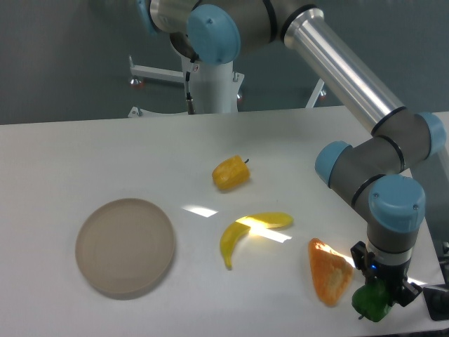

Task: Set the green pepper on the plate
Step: 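Lift the green bell pepper held in the gripper off the table, then carry the green pepper over to the beige plate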

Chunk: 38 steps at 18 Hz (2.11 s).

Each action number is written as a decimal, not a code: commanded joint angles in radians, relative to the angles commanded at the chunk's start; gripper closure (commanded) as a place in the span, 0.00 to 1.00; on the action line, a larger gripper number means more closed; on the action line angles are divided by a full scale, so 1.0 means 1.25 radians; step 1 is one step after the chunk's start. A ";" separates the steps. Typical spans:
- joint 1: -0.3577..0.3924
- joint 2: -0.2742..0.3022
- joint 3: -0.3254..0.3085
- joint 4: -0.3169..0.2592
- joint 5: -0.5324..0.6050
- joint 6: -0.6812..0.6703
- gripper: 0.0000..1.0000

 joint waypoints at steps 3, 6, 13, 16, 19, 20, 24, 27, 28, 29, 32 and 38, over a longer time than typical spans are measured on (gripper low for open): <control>-0.002 0.006 0.000 -0.001 -0.004 -0.010 0.68; -0.009 0.021 -0.012 -0.007 -0.007 -0.013 0.69; -0.027 0.118 -0.115 -0.031 -0.011 -0.016 0.70; -0.055 0.155 -0.129 -0.081 -0.015 -0.050 0.70; -0.099 0.190 -0.157 -0.087 -0.017 -0.147 0.70; -0.116 0.206 -0.179 -0.087 -0.023 -0.179 0.70; -0.168 0.266 -0.253 -0.080 -0.104 -0.385 0.70; -0.218 0.302 -0.307 -0.072 -0.113 -0.481 0.70; -0.233 0.312 -0.329 -0.059 -0.113 -0.509 0.69; -0.251 0.319 -0.350 -0.042 -0.113 -0.540 0.69; -0.298 0.329 -0.410 0.028 -0.103 -0.602 0.69; -0.350 0.361 -0.525 0.067 -0.103 -0.641 0.69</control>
